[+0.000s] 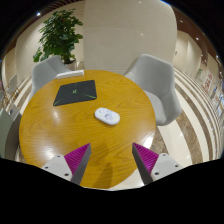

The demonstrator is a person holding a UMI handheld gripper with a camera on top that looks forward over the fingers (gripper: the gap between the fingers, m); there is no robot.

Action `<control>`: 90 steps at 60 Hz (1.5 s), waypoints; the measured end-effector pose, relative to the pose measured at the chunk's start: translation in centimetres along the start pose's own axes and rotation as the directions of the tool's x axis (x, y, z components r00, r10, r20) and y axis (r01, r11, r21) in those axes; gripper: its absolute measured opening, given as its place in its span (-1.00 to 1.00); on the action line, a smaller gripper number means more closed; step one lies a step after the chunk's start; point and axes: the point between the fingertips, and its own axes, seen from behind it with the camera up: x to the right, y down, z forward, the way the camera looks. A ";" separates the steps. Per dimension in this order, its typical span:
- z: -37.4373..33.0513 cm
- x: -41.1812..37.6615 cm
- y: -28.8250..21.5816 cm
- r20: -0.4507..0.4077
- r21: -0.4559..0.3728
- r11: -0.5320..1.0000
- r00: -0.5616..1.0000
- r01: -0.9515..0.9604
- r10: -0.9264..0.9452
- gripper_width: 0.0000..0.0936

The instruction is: Arrange mouse

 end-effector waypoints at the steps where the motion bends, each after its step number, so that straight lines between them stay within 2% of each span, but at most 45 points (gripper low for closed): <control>1: 0.4 0.0 -0.3 0.002 0.001 1.000 1.000 0.002 -0.002 0.84; 36: 15.1 0.6 -5.7 0.070 -0.070 0.995 0.996 0.069 -0.064 0.85; 45: 16.9 0.4 -7.3 0.100 -0.067 0.996 0.994 0.057 -0.050 0.86; 67: 19.4 1.4 -9.6 0.086 -0.075 0.996 0.996 0.038 -0.031 0.83; 73: 19.2 0.9 -9.6 0.086 -0.070 0.996 0.995 0.047 -0.041 0.00; 76: 19.1 0.9 -9.5 0.071 -0.076 0.996 0.997 0.046 -0.041 -0.05; 80: 19.0 -0.3 -9.7 0.100 -0.084 0.996 0.995 0.018 -0.009 -0.18; 83: 18.3 -0.8 -10.6 0.108 -0.078 0.997 0.994 0.002 0.006 -0.20; 90: 17.0 -4.2 -17.3 0.141 0.041 0.998 0.989 0.036 -0.042 -0.21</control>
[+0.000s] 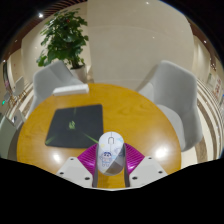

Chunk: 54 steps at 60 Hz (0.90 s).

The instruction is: Arrange mouse

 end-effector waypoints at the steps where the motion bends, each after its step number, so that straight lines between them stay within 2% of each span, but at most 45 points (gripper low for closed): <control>1: 0.0 -0.7 -1.2 0.009 0.018 1.000 1.000 -0.002 0.001 -0.21; 8: 1.0 -6.8 -9.2 0.070 0.125 0.992 0.998 -0.012 0.003 -0.21; 14: 3.5 -11.4 -13.4 0.087 0.166 0.986 0.996 0.006 -0.020 -0.21; 19: 6.2 -14.3 -13.0 0.085 0.145 0.989 0.996 0.026 -0.039 -0.21; 31: 12.7 -16.3 -6.9 0.035 0.029 0.997 0.997 0.070 -0.071 -0.16; 35: 13.4 -16.2 -5.1 0.029 0.014 0.998 0.997 0.065 -0.065 -0.03; 39: 13.5 -16.3 -5.3 0.025 0.033 0.997 0.997 0.075 -0.076 0.09; 45: 12.9 -15.6 -5.2 -0.006 0.017 0.996 0.996 0.090 -0.090 0.90; 48: 11.6 -15.4 -5.3 -0.016 0.018 0.997 0.997 0.080 -0.080 0.81; 54: 6.9 -15.2 -5.3 -0.014 0.014 0.999 0.999 0.045 -0.044 0.86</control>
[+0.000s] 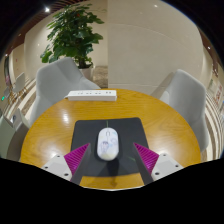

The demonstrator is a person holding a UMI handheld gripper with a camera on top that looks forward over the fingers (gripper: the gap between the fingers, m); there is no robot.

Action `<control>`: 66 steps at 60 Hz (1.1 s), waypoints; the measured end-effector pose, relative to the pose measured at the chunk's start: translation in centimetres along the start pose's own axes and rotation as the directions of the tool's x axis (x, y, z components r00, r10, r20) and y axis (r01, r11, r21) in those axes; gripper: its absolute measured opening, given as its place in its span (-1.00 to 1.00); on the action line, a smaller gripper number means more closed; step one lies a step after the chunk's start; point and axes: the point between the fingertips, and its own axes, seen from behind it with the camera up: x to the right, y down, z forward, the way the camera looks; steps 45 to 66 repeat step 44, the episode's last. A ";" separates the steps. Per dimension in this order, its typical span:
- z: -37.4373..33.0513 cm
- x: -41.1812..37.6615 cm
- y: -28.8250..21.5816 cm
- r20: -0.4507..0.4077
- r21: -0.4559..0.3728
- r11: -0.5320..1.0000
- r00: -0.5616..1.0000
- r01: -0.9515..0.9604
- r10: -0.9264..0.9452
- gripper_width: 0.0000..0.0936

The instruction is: Arrange mouse

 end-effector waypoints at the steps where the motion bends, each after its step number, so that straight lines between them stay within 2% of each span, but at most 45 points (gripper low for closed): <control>1: -0.9 0.1 0.2 0.000 -0.004 1.000 1.000 -0.008 0.008 0.86; 13: -13.5 1.2 6.3 0.033 -0.065 0.998 0.999 0.002 0.001 0.85; 23: -19.8 1.9 12.1 0.043 -0.103 0.994 0.999 0.031 -0.027 0.85; 41: -22.0 2.9 15.3 0.072 -0.097 0.993 0.995 0.069 -0.062 0.86; 66: -22.2 2.9 15.2 0.075 -0.087 0.994 0.995 0.065 -0.058 0.86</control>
